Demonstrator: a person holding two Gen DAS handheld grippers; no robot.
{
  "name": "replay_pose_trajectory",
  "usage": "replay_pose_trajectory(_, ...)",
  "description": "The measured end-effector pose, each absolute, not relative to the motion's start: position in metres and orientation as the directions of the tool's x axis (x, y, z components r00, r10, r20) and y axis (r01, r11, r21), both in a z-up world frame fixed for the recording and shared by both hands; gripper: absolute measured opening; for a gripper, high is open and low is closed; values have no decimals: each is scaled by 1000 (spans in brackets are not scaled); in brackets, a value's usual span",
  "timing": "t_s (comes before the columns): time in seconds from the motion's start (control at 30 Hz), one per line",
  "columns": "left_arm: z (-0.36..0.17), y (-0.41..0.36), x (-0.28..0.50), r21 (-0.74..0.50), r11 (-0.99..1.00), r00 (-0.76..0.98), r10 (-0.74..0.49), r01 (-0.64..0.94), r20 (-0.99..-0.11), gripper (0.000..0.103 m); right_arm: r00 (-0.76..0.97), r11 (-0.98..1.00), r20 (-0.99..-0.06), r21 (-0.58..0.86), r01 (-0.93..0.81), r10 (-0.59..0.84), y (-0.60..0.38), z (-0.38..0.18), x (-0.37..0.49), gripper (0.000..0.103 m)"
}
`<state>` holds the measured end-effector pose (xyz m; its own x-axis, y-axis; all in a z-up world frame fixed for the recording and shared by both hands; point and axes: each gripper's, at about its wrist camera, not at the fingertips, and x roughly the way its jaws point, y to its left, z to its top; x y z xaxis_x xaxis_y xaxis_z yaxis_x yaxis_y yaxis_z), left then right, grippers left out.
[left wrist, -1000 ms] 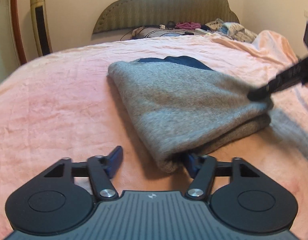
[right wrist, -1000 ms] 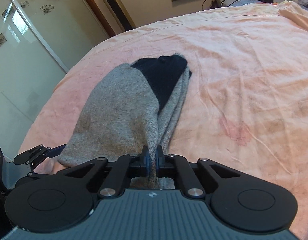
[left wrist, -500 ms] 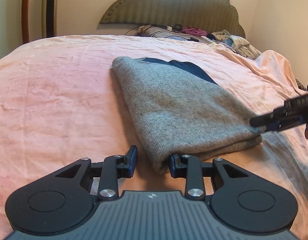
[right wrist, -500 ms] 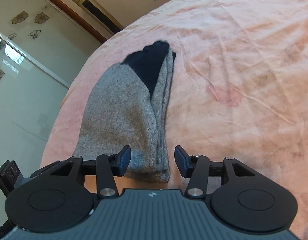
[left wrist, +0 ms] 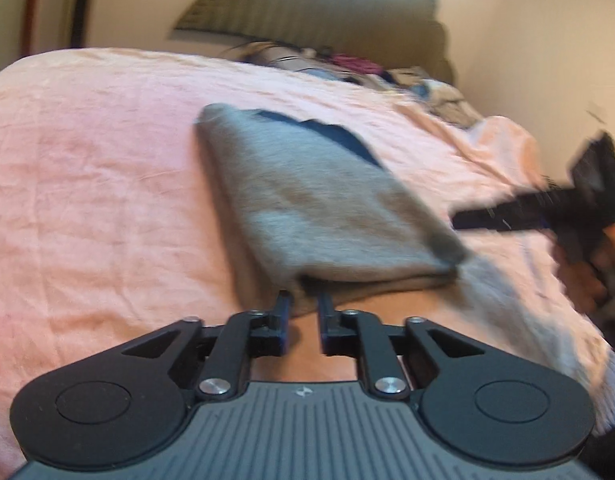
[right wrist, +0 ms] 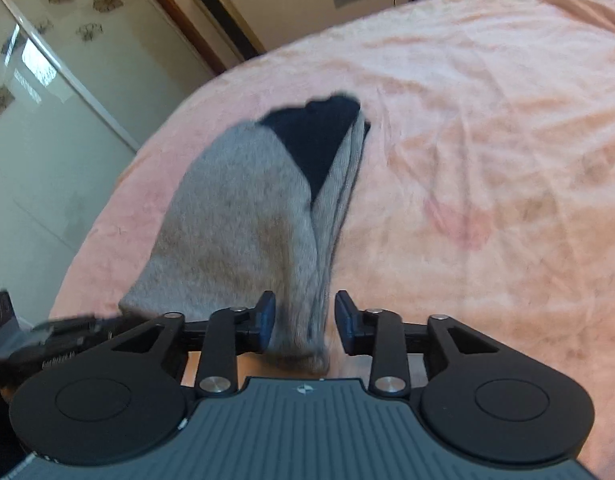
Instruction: Fold small clothes
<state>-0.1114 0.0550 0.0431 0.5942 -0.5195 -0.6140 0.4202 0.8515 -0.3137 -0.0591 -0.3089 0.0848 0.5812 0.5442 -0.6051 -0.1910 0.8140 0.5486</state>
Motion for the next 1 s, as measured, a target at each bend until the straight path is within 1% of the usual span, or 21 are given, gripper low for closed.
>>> replay_pose_trajectory(0.03,49,58,-115,-332,837,598,-544,435,-588,51,604,795,-570,577,-189,557,-314,92,-52,57)
replay_pose_trajectory(0.07,55,61,-116,-342,835,621,-550,431,-559,75,622,784,-547,592,-185,560,-317,97,-41,63)
replay_pose_trajectory(0.1,61,63,-116,-350,841,661,-540,412,-521,82,629,781,-539,598,-182,560,-316,99,-25,63)
replay_pose_trajectory(0.17,70,59,-110,-378,833,693,-549,405,-468,82,613,775,-554,612,-158,563,-310,93,10,64)
replay_pose_trajectory(0.23,71,45,-97,-362,847,707,-526,389,-473,82,580,777,-595,621,-107,556,-300,81,45,63)
replay_pose_trajectory(0.3,58,24,-81,-301,872,699,-490,387,-521,81,548,795,-641,602,-74,537,-285,69,72,60)
replay_pose_trajectory(0.33,46,14,-72,-268,885,676,-464,381,-572,80,534,810,-668,584,-57,518,-276,62,82,60)
replay_pose_trajectory(0.37,34,6,-64,-238,894,649,-441,379,-621,75,527,826,-687,561,-51,499,-270,58,88,44)
replay_pose_trajectory(0.4,22,0,-59,-181,915,644,-385,361,-660,70,526,866,-718,495,-72,455,-261,54,91,14)
replay_pose_trajectory(0.47,14,-2,-65,-101,931,691,-329,350,-643,72,535,889,-721,434,-147,440,-259,50,88,9)
replay_pose_trajectory(0.5,13,0,-66,-106,933,694,-328,343,-642,72,541,880,-708,451,-150,454,-267,44,86,6)
replay_pose_trajectory(0.57,13,5,-64,-133,931,689,-342,339,-639,72,552,853,-681,509,-117,481,-281,38,84,6)
replay_pose_trajectory(0.63,19,11,-64,-168,936,684,-341,308,-645,71,583,873,-678,471,-125,448,-275,46,71,10)
replay_pose_trajectory(0.7,29,25,-64,-227,938,693,-347,262,-632,71,618,894,-672,432,-120,408,-269,63,51,32)
replay_pose_trajectory(0.73,32,34,-64,-267,934,691,-356,238,-629,71,637,890,-650,435,-136,415,-271,72,36,33)
replay_pose_trajectory(0.77,33,43,-61,-320,922,674,-381,220,-633,71,644,874,-625,463,-150,441,-275,77,23,42)
replay_pose_trajectory(0.8,31,52,-55,-388,901,643,-414,192,-645,71,628,849,-615,507,-149,477,-280,77,11,60)
replay_pose_trajectory(0.83,27,61,-50,-451,879,609,-443,153,-658,71,599,828,-619,543,-141,508,-284,73,2,68)
replay_pose_trajectory(0.87,23,67,-46,-506,853,587,-476,126,-655,71,565,813,-632,567,-130,531,-288,67,-6,71)
replay_pose_trajectory(0.97,14,75,-37,-645,758,525,-590,100,-613,70,486,787,-660,609,-102,574,-294,45,-26,69)
replay_pose_trajectory(1.0,11,73,-34,-670,736,509,-615,97,-602,63,490,770,-639,627,-114,593,-295,43,-32,68)
